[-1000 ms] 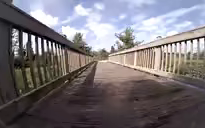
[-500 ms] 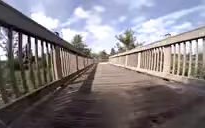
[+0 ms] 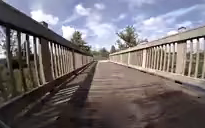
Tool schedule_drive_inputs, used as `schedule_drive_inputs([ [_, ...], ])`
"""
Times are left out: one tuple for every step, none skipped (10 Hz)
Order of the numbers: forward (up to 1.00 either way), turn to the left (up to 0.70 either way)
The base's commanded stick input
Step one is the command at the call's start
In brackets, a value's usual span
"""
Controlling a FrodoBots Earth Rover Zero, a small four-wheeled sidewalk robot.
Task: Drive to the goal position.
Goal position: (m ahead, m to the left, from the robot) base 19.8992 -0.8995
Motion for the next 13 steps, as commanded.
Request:
schedule_drive_inputs([
  [0.85,0.0],
  [0.85,0.0],
  [0.85,0.0],
  [0.85,0.0],
  [0.85,0.0],
  [0.85,0.0],
  [0.85,0.0],
  [0.85,0.0],
  [0.85,0.0],
  [0.85,0.0],
  [0.85,0.0],
  [0.85,0.0],
  [0.85,0.0],
])
